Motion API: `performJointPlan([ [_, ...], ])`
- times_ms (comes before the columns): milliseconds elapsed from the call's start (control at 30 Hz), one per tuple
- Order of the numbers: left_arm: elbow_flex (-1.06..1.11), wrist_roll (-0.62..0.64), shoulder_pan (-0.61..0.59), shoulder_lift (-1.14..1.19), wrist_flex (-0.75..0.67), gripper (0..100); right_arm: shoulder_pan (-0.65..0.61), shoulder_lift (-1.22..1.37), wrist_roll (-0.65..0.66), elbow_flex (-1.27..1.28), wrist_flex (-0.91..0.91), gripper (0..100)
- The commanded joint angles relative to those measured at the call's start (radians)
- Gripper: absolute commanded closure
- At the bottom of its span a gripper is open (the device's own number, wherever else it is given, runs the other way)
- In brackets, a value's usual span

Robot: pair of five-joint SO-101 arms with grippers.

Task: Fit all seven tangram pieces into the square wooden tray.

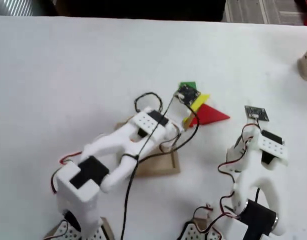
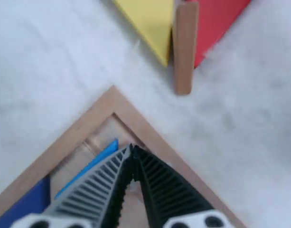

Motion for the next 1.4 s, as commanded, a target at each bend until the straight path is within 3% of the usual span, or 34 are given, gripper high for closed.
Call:
performJointPlan([
  [0,-0.104,0.011,-0.042,0.028,0.008,98,-0.013,-0.007,0.015,-0.005,-0.01,98.1],
  [300,-0.086,0.006,0.008,-0.104,0.071,98,-0.015,-0.007,0.014,-0.005,-0.01,98.1],
  [567,0.224,0.003,-0.076,-0.394,0.075,98,-0.015,-0.007,0.015,-0.003,-0.012,98.1],
  [700,0.358,-0.034,-0.136,-0.392,-0.046,98,-0.015,-0.007,0.015,-0.003,-0.012,98.1],
  [1000,0.362,-0.006,-0.147,-0.335,-0.195,98,-0.015,-0.007,0.015,-0.003,-0.012,98.1],
  [1367,0.186,-0.002,-0.137,-0.151,-0.146,98,-0.015,-0.007,0.015,-0.003,-0.012,98.1],
])
